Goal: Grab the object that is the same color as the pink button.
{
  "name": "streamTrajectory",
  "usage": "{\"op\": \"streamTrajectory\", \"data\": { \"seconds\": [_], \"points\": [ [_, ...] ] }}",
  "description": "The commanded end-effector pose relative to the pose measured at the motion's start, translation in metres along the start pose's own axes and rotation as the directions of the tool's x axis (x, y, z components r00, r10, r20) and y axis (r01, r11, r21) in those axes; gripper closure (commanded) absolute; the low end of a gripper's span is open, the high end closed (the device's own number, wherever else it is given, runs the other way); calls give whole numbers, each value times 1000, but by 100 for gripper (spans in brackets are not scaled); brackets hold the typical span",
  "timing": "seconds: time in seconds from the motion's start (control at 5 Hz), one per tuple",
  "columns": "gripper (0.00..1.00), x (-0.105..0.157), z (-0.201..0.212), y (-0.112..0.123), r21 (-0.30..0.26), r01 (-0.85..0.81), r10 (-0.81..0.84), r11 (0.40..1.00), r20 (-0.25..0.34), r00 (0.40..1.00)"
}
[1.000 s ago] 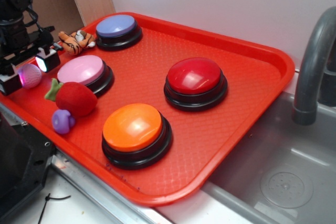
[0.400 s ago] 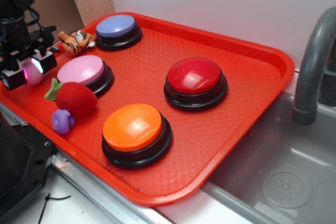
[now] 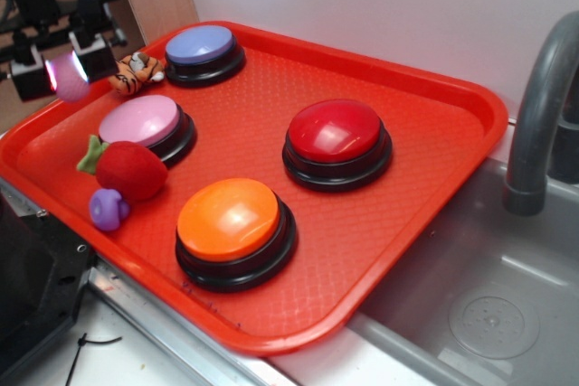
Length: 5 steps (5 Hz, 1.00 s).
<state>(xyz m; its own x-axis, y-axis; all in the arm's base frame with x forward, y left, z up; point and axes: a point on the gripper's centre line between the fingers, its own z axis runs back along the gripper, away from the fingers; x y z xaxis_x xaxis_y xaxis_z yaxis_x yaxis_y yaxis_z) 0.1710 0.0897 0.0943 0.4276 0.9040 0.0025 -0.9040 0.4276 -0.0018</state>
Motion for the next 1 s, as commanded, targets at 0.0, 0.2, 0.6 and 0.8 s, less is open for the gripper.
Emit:
{"op": "streamTrajectory", "data": {
  "seconds": [0.0,0.2,0.6,0.8],
  "points": [
    [100,-50,73,-38,-105,497,-496,861,33,868],
    [100,-69,78,-51,-103,694,-696,713,22,718],
    [100,-84,78,-66,-60,824,-825,564,11,566],
    [100,-81,77,-65,-59,824,-826,563,4,564]
  ]
}}
